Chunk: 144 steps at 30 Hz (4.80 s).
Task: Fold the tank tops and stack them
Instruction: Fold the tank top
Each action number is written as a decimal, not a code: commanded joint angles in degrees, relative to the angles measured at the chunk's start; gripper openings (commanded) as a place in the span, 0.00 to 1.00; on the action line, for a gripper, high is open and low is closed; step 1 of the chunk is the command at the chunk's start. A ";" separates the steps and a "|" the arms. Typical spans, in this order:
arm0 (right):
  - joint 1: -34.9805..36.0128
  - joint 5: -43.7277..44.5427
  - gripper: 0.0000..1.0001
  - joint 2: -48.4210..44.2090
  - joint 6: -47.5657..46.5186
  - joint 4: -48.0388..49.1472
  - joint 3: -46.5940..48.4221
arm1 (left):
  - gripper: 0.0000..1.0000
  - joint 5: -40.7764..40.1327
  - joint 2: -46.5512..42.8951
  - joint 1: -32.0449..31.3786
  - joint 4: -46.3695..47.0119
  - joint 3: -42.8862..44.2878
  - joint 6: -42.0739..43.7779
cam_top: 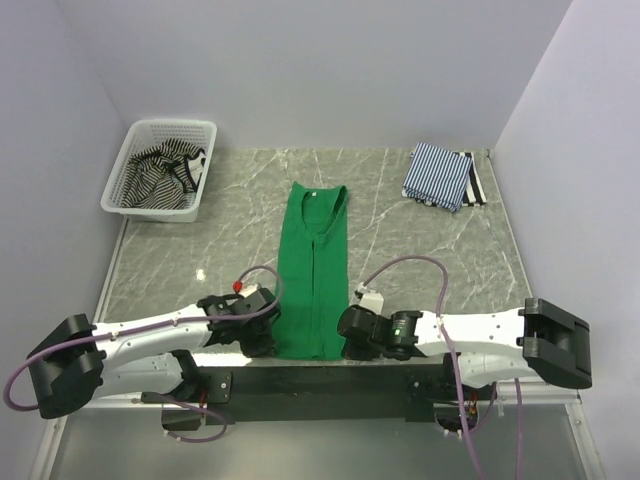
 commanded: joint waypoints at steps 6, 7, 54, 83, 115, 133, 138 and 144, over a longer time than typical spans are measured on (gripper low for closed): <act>-11.23 1.52 0.02 -1.49 -9.72 -9.28 11.25 | 0.01 -2.22 1.77 13.51 -6.94 14.60 14.65; -13.34 0.65 0.01 -1.14 -11.32 -8.06 12.39 | 0.01 -1.69 3.43 15.11 -5.98 15.48 17.01; -37.18 -2.35 0.00 24.79 -31.02 -0.49 41.40 | 0.01 12.81 36.93 35.70 15.39 47.66 29.08; -39.74 -0.07 0.54 26.91 -33.92 -0.58 45.72 | 0.58 10.01 33.78 37.72 16.35 47.61 28.12; -26.99 -1.38 0.53 24.88 -23.64 6.80 23.83 | 0.73 1.21 23.13 31.12 24.09 17.61 19.94; -27.07 -2.09 0.17 26.11 -23.29 8.21 22.60 | 0.57 1.13 26.73 33.85 27.69 15.67 18.71; -26.90 -3.05 0.09 25.15 -23.90 7.33 21.55 | 0.23 1.13 27.61 33.76 28.57 14.97 18.44; -25.76 -4.90 0.03 22.43 -24.87 5.58 19.09 | 0.01 1.13 22.45 32.27 26.04 11.72 17.65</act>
